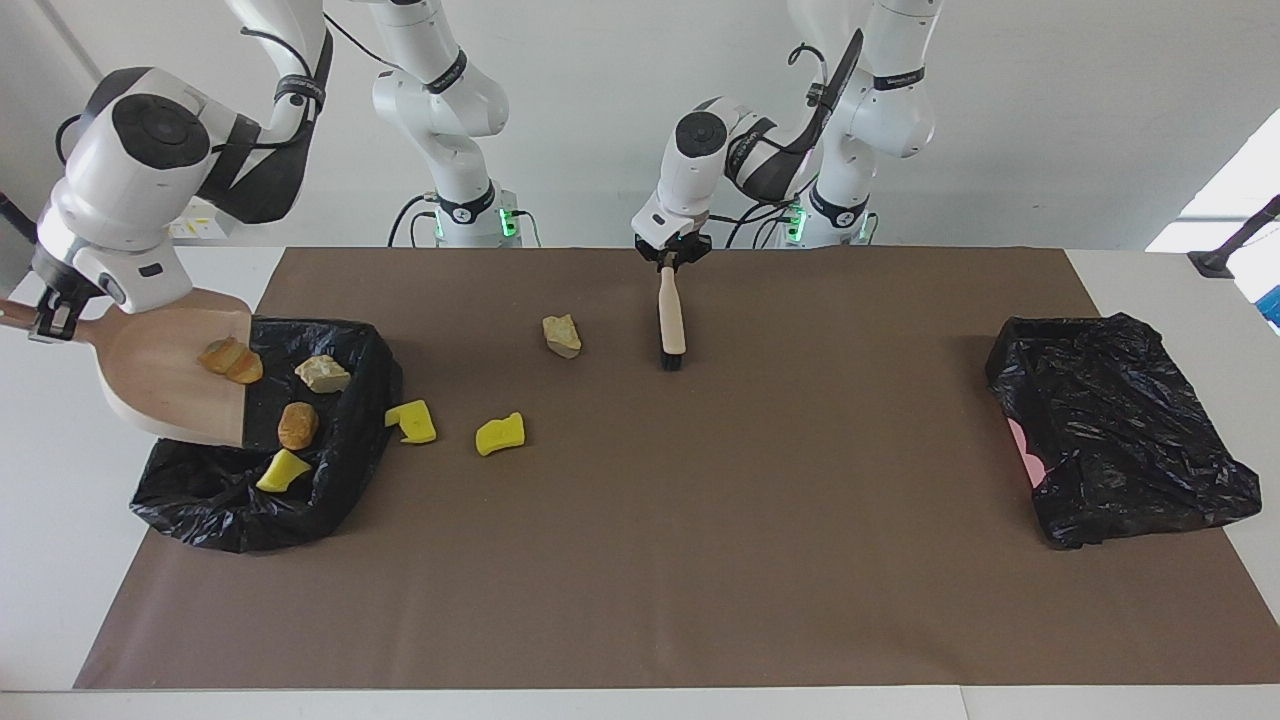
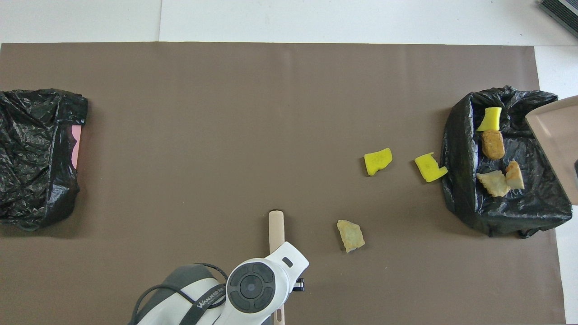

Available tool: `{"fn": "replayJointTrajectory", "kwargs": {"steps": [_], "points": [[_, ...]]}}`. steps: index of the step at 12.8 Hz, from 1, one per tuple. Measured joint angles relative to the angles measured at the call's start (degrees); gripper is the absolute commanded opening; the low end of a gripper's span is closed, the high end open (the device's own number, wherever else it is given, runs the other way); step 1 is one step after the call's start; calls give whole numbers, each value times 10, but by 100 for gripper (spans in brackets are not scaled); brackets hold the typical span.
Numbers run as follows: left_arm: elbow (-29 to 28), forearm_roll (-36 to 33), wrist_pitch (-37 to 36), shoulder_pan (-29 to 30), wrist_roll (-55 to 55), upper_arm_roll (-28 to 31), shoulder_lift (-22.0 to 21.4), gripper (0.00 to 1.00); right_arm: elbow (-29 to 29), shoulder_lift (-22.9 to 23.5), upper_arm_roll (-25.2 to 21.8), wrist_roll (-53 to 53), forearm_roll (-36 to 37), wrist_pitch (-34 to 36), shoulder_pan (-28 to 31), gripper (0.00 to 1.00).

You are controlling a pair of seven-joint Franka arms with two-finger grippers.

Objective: Sweep and dump trash in bin

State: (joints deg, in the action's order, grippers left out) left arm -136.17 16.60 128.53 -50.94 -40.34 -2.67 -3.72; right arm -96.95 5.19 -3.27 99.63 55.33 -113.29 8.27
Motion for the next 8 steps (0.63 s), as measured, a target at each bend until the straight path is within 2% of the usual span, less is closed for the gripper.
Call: {"fn": "replayJointTrajectory", "kwargs": {"steps": [1,4,6,8], "points": [[0,0,2,1,0,0,1,100,-7,-7,0,-3,9,0,-3,0],[1,0,2,11,-1,1,2,100,-19,-16,0,-6,17,0,-4,0],[20,-3,-13,51,0,3,2,100,-20,-18,2,-23,3,0,-7,0],[49,-35,-30,104,3,6,6,100,-20,-18,7,-47,-57,0,-11,0]]}}
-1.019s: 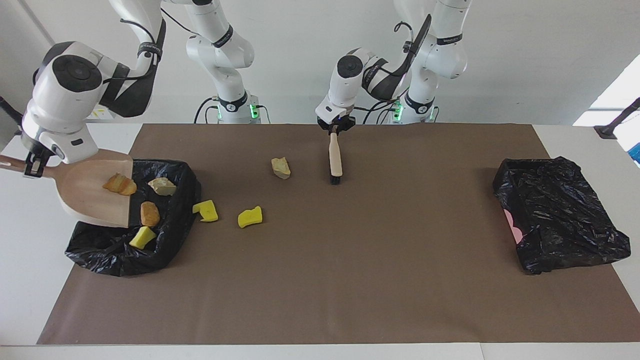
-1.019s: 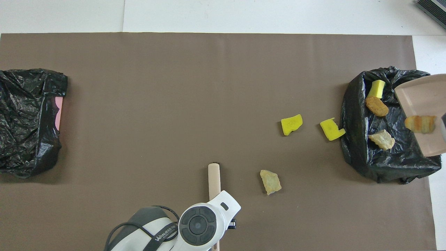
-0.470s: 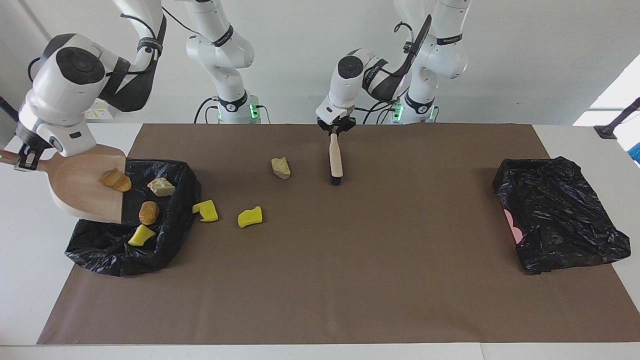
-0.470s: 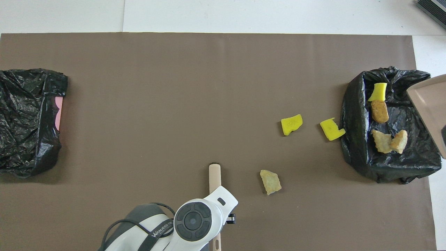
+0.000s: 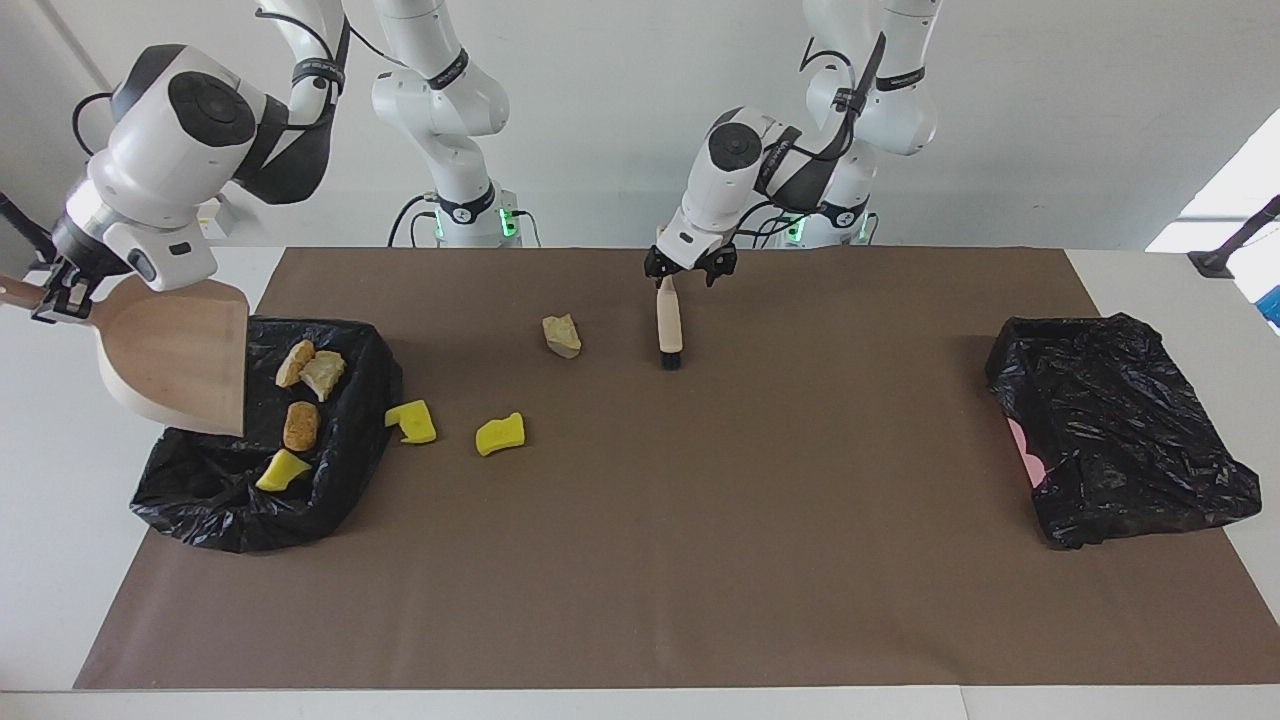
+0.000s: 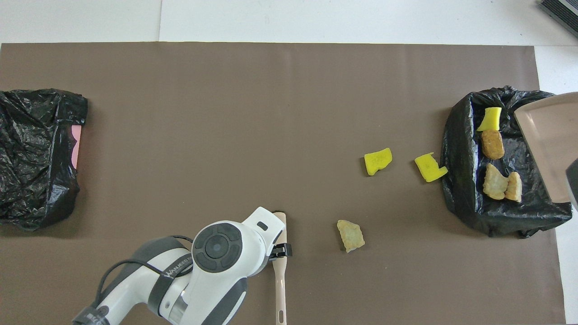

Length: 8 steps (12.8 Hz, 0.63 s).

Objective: Sweep and dump trash in bin

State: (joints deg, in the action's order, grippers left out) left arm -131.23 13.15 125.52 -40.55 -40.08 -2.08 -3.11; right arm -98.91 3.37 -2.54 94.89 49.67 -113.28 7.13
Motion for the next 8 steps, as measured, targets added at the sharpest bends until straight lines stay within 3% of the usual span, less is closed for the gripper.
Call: {"fn": "replayJointTrajectory", "kwargs": {"steps": [4,8], "points": [[33,-57,-15,91,15,2,3,100,0,0,12,-58,-129,0,-1,0],[81,-72,-63,190,89,3,-5,100,-3,0,16,-149,-240,19,-19,0]]}}
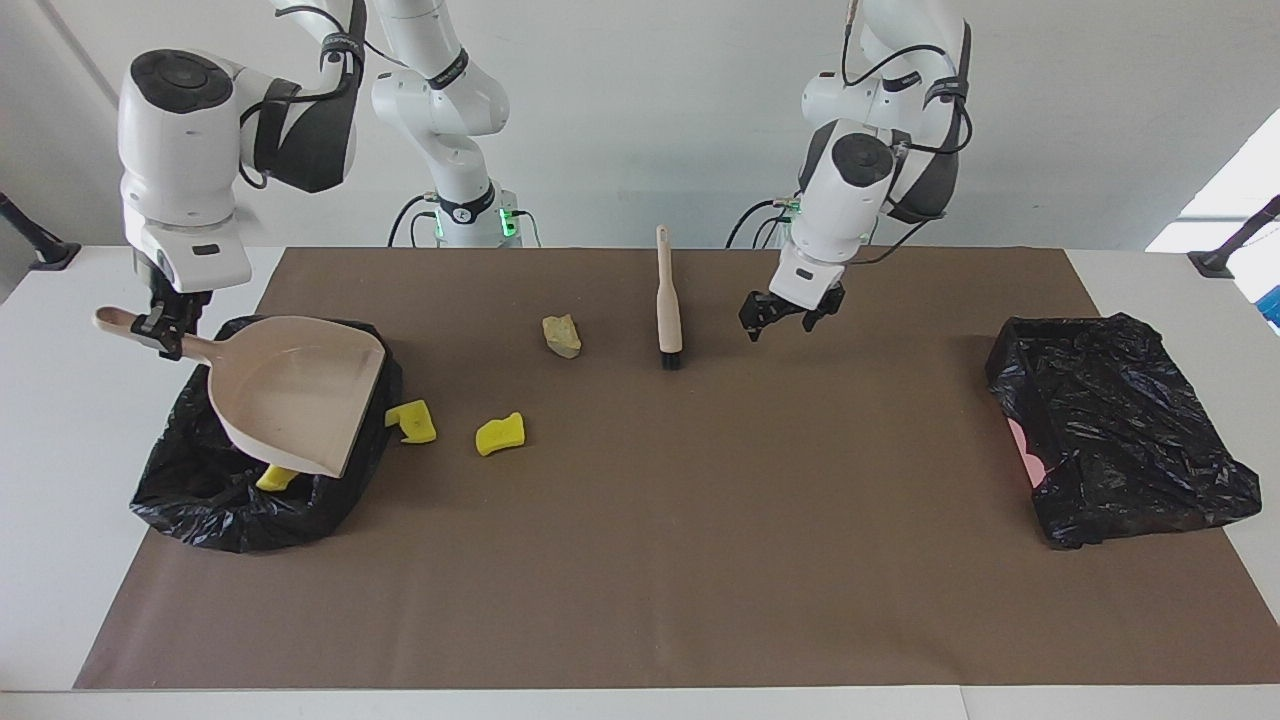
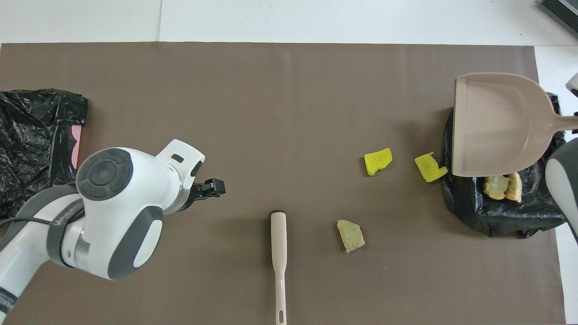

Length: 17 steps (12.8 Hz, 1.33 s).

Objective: Sweep and dump trash in bin

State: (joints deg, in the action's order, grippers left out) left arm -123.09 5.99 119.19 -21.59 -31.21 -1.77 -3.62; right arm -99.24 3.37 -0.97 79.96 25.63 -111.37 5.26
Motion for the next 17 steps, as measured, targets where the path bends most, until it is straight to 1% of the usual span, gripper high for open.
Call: {"fn": "replayJointTrajectory", "kwargs": {"steps": [2,4,7,9,13,16,17], "points": [[10,-8,-25,47,43,1,-10,100,-4,1,1,-85,-29,24,-27,0],[10,-33,-32,84,72,1,-13,100,-9,7,2,-175,-65,37,-53,0],[12,-40,-33,132,126,1,-13,100,-14,26,4,-310,-111,40,-90,0],[26,-41,-41,164,167,1,-14,100,-14,40,4,-406,-142,40,-119,0],[91,-42,-76,227,255,2,-17,100,-18,59,4,-618,-212,40,-191,0],[159,-42,-131,242,284,2,-17,100,-18,80,5,-804,-237,34,-256,0],[182,-42,-146,242,286,1,-17,100,-17,88,5,-846,-251,27,-274,0]]}}
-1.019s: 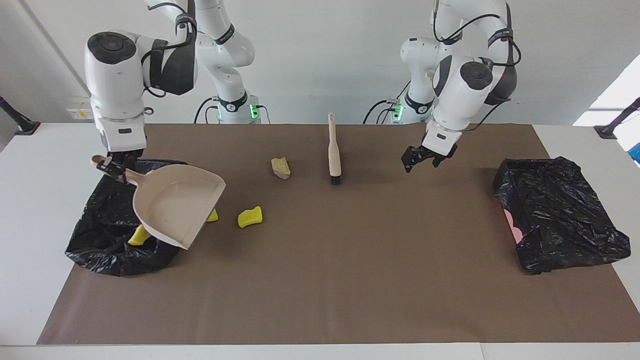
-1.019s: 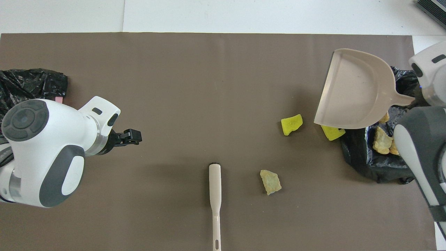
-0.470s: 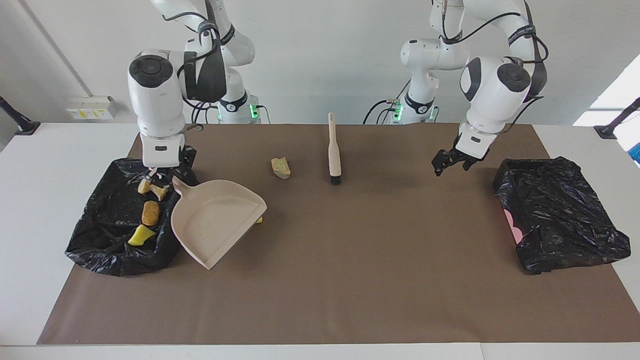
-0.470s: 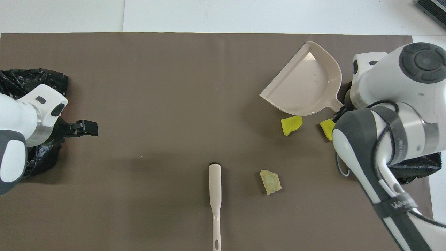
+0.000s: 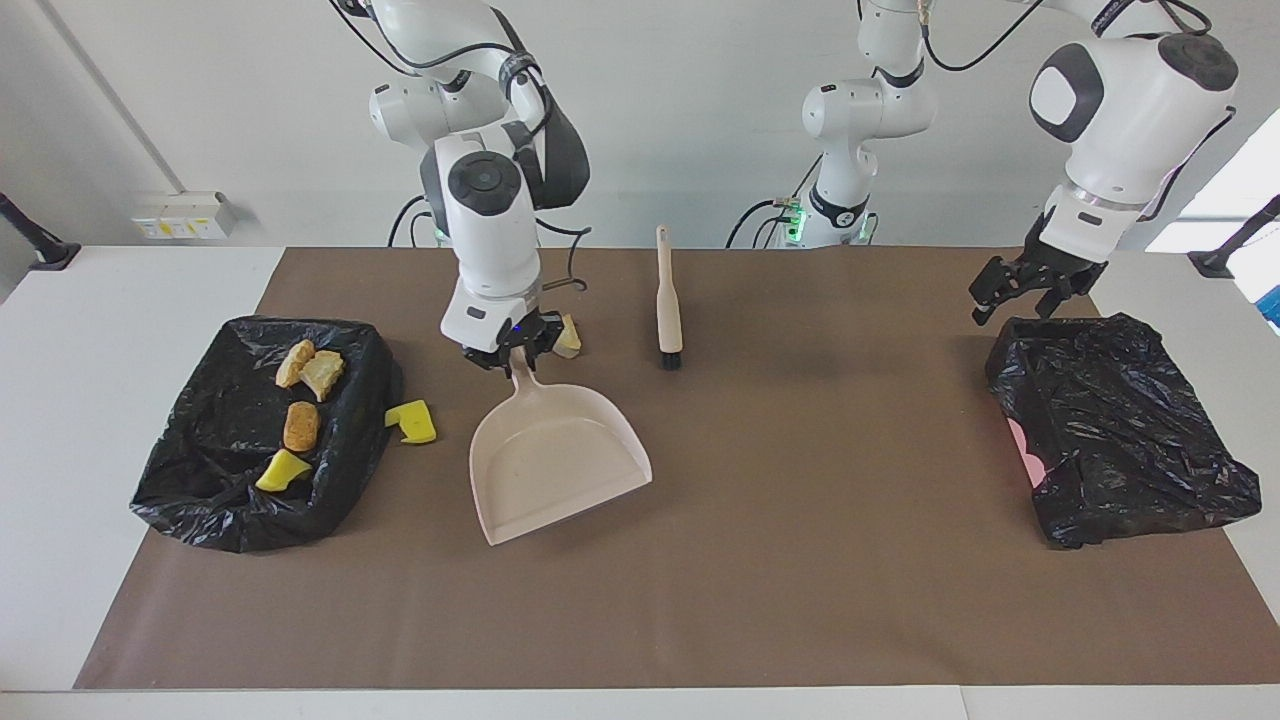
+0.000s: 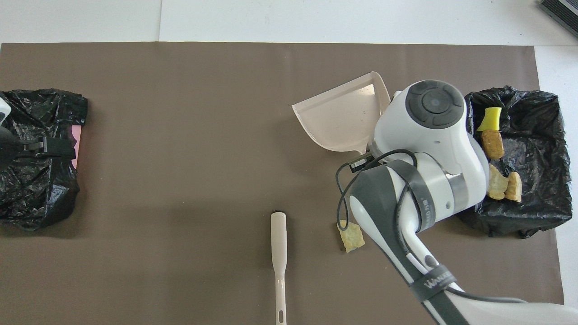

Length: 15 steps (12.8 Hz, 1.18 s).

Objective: Sweep and dump trash in bin
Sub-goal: 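Set the dustpan down mid-table with the right gripper and release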

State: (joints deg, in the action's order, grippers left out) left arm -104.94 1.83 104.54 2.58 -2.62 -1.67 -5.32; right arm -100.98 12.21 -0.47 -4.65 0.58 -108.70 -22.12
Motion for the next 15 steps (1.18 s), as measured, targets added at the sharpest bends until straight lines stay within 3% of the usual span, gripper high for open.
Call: {"fn": "replayJointTrajectory", "kwargs": {"steps": [4,9,13,14,15], "points": [[87,0,-60,0,12,-2,-2,100,16,39,0,-125,-26,-35,-50,0],[95,0,-87,0,13,-7,-2,100,137,163,-1,-257,-45,-38,-105,0],[95,0,-89,0,13,-7,-2,100,160,191,-4,-258,-69,-36,-100,0],[95,0,-90,0,13,-7,-2,100,160,195,-4,-258,-71,-35,-102,41],[94,0,-91,0,13,-7,-2,100,161,199,-4,-258,-71,-32,-104,99]]}}
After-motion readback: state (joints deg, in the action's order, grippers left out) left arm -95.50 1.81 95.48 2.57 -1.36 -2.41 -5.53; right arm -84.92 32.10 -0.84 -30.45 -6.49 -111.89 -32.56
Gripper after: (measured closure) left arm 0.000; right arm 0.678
